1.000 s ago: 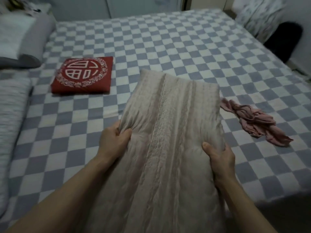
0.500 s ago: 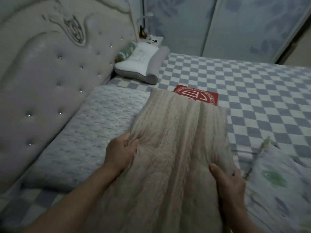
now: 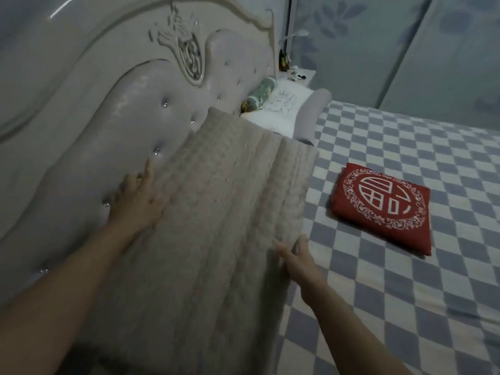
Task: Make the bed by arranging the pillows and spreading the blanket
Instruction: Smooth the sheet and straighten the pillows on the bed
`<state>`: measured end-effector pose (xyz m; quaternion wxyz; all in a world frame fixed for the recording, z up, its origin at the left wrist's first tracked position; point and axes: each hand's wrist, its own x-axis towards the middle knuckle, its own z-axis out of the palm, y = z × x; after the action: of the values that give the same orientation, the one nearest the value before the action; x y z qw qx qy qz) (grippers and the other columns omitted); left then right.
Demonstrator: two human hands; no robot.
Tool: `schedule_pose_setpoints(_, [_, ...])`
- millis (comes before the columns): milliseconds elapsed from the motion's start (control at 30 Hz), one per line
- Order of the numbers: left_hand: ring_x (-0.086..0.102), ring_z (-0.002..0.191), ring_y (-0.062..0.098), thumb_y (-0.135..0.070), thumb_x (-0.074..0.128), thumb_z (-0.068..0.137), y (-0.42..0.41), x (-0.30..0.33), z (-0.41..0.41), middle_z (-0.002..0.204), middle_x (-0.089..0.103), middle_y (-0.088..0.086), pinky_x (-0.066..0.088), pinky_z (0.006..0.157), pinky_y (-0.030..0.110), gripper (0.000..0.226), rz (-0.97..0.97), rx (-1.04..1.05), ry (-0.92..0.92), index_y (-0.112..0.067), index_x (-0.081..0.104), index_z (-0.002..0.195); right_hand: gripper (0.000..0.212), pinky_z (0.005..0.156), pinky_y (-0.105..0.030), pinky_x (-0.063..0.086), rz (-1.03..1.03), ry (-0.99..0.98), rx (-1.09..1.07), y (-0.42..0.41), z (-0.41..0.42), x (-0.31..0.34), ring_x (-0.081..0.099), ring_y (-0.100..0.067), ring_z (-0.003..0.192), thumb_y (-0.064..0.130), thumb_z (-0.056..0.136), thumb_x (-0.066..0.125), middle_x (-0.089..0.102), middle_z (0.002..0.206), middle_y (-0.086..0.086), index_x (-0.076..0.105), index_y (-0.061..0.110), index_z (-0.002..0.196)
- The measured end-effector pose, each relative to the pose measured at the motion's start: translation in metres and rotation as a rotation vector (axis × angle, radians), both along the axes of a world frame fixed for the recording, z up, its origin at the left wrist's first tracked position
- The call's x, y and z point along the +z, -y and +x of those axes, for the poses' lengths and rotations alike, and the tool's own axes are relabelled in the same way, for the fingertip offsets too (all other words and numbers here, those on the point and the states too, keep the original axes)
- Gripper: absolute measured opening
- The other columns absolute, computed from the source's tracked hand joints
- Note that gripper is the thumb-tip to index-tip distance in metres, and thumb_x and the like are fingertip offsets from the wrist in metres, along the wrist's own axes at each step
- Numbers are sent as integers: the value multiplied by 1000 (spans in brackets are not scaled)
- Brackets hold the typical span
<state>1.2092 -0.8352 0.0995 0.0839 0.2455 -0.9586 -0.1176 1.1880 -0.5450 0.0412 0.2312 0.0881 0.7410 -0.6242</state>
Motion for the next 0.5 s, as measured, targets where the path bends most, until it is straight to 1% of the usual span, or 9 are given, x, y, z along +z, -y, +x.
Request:
schedule_pose_setpoints(33, [27,134,37,-27,50,92,12,-12,-6,147,24,21,26,106,46,71,-41,-4,114,-19,8,149,80,102,-37,37,45,72,66,4,-5,-12,40,-28,131,35,93,53,33,150,-8,-1,20,150])
schedule_pose_setpoints(67, [22,137,36,-30,48,93,18,-23,-9,151,19,19,24,109,47,71,-79,-29,191,-21,7,149,80,104,-36,34,77,100,97,3,-6,-19,34,-29,135,34,94,51,27,153,-9,-5,17,149])
schedule_pose_setpoints(133, [21,138,34,-33,45,93,22,-51,-11,152,19,15,25,111,46,66,-106,-99,296,-21,12,149,75,106,-36,31,106,150,98,7,-4,-36,29,-28,139,33,95,49,22,155,-10,1,14,150])
schedule_pose_setpoints(200, [15,141,32,-35,40,95,7,-78,-8,155,12,12,20,114,44,63,-112,-177,406,-22,10,149,78,109,-39,29,120,236,103,9,1,-54,27,-28,140,36,94,50,17,156,-9,1,14,150])
schedule_pose_setpoints(267, [9,143,30,-39,36,97,-15,-100,-1,157,4,10,13,116,42,62,-74,-229,511,-22,7,149,76,106,-41,33,134,275,100,12,9,-64,30,-30,138,37,93,51,24,153,-6,5,15,150])
schedule_pose_setpoints(333, [5,144,28,-41,33,97,-34,-119,9,157,2,9,9,116,43,61,-3,-227,575,-24,7,149,69,94,-33,37,120,325,100,21,20,-72,37,-30,133,32,94,52,35,142,1,14,13,148])
schedule_pose_setpoints(400, [1,144,28,-43,31,97,-50,-133,20,157,0,8,6,117,46,61,27,-236,605,-25,6,149,64,83,-25,40,110,407,104,32,38,-79,47,-28,120,30,91,58,44,133,-2,24,15,143])
schedule_pose_setpoints(433, [-2,144,28,-43,31,97,-55,-136,24,157,-1,8,4,117,47,61,38,-238,621,-24,5,149,67,79,-25,43,113,451,96,38,46,-84,51,-25,112,34,86,64,47,126,-3,28,16,139])
schedule_pose_setpoints(500, [-5,144,28,-43,31,97,-60,-140,29,157,-4,8,1,116,47,62,67,-232,654,-22,3,149,78,81,-33,51,140,478,74,50,57,-97,57,-22,103,45,66,77,56,119,-4,42,15,128])
